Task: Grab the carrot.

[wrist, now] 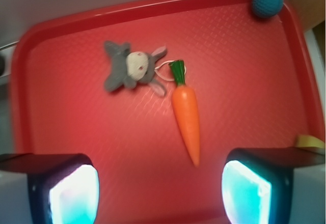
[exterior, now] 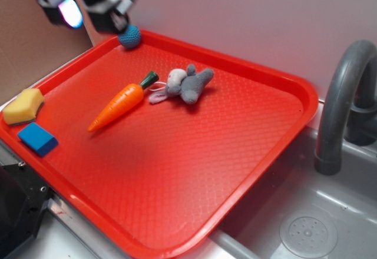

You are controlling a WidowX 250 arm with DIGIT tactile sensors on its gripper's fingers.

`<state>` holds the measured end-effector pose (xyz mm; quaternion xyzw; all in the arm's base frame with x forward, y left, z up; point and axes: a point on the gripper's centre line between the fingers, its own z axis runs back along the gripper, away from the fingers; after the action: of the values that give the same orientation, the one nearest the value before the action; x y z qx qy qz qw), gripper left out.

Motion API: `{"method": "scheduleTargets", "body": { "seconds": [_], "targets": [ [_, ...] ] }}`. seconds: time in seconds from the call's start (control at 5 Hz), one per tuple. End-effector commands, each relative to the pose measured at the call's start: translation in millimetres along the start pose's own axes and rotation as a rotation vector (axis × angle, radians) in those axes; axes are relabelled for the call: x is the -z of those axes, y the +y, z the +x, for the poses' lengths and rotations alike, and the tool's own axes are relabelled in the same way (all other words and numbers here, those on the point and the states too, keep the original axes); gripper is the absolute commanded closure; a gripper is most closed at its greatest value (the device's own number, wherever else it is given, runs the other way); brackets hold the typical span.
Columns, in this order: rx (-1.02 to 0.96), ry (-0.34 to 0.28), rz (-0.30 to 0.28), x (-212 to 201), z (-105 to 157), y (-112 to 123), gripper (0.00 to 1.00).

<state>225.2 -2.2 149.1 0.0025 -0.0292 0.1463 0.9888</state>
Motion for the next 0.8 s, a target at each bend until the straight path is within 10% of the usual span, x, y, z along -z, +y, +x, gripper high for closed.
{"method": "scheduleTargets", "body": {
  "seconds": [0.0,0.4,0.6],
  "targets": [
    [0.002,0.075,0.084,95,21,23,0.0],
    [0.052,0.104,0.193,131,3,40,0.04],
    [0.082,0.121,0.196,136,-2,35,1.0]
  ]
}}
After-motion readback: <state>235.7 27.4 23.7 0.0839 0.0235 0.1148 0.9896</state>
